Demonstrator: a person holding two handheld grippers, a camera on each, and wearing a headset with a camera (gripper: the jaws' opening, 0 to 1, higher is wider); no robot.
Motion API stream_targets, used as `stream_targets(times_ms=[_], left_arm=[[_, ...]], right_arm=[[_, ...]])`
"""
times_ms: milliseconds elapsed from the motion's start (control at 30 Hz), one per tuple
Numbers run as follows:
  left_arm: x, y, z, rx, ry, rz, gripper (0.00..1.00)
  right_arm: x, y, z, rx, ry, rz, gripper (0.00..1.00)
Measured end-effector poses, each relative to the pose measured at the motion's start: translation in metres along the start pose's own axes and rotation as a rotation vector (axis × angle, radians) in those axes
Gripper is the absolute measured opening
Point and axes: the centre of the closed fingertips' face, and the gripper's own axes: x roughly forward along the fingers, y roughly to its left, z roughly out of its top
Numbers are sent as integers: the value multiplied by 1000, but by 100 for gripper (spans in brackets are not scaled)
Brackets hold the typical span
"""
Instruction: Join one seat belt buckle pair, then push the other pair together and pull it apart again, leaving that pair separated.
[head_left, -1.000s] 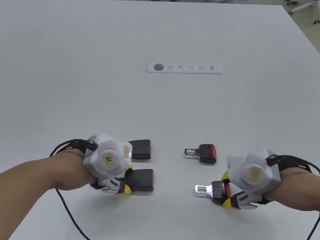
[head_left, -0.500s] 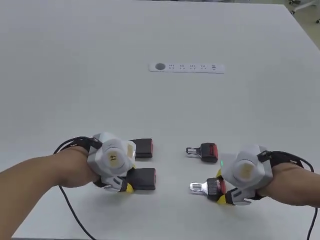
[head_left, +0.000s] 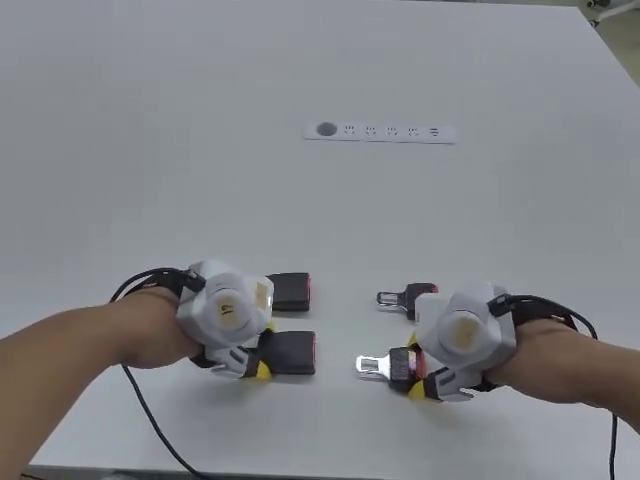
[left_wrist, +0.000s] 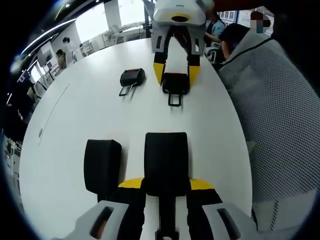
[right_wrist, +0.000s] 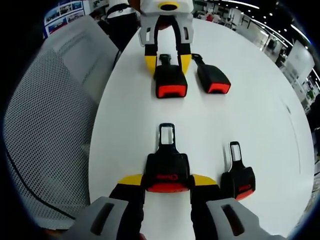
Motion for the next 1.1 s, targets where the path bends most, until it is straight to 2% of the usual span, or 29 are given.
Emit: stream_targets(times_ms=[433, 700, 967, 1100], left_arm=[[0, -2, 1, -16, 24, -1, 32], [1, -3, 1, -20, 28, -6, 32], [1, -3, 1, -29, 33, -8, 33], [1, -3, 2, -27, 30, -8, 32]], right_arm=[[11, 1, 28, -18, -23, 5, 33], [15, -5, 40, -2, -39, -17, 33], [19, -9, 49, -35, -40, -13, 33], [21, -8, 55, -41, -64, -9, 33]])
